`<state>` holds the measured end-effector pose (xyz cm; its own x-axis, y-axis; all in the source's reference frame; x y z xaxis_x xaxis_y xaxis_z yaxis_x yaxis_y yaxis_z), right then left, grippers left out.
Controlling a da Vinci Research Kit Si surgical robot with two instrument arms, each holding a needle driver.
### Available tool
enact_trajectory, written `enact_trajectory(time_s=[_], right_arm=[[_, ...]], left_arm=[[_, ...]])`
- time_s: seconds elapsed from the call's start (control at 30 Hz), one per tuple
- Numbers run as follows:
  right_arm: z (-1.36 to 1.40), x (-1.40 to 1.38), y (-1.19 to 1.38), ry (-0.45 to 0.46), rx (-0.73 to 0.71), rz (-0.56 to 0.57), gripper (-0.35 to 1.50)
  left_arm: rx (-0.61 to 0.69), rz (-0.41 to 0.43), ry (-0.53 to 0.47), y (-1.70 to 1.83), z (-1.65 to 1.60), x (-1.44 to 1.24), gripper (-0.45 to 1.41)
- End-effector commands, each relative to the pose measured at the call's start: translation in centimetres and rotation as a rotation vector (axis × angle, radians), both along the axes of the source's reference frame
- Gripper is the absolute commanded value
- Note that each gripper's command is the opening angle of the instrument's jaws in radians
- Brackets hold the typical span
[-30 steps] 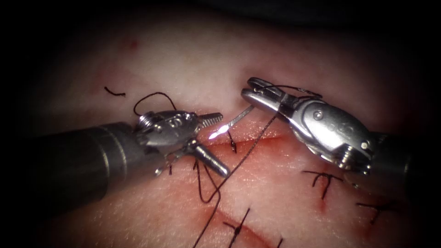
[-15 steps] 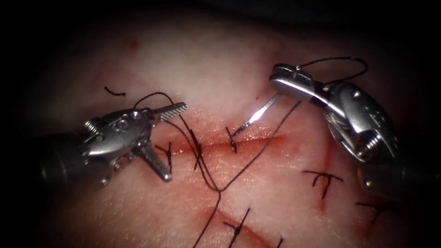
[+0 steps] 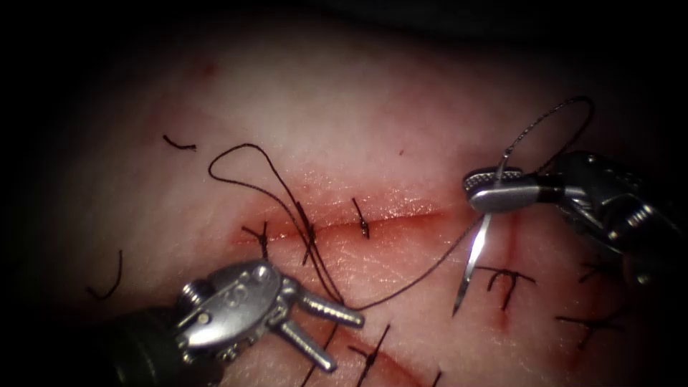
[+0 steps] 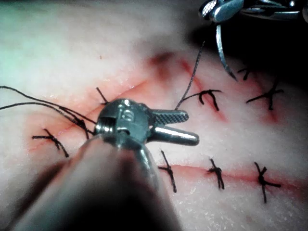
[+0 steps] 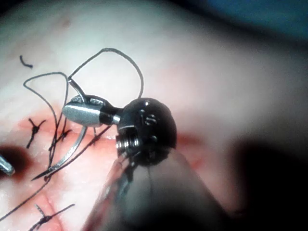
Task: Wound Closure
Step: Hand the needle back to the left gripper to readjust.
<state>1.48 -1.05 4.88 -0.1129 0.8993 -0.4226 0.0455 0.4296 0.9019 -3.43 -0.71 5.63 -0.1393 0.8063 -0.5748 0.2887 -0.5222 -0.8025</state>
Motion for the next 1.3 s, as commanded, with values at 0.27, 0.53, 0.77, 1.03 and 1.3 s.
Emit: enact_trajectory(time_s=[0.27,0.53,0.77,1.03,1.3], right_arm=[[0.05,0.13,-0.05,0.024,-0.144,-0.001,-0.35],[0.04,0.16,-0.07,0.008,-0.262,0.019,-0.35],[0.04,0.25,-0.07,-0.007,-0.309,0.033,-0.35],[0.04,0.27,-0.07,-0.029,-0.329,0.053,-0.35],[0.02,0.29,-0.09,-0.060,-0.324,0.084,-0.35]], left_arm=[[0.110,-0.085,0.104,0.26,0.14,-0.66,0.96],[0.185,-0.080,0.117,0.32,0.14,-0.66,0.96],[0.370,-0.080,0.163,0.38,0.20,-0.80,0.91],[0.524,-0.080,0.213,0.41,0.34,-0.78,0.02],[0.538,-0.080,0.240,0.45,0.47,-0.74,-0.45]])
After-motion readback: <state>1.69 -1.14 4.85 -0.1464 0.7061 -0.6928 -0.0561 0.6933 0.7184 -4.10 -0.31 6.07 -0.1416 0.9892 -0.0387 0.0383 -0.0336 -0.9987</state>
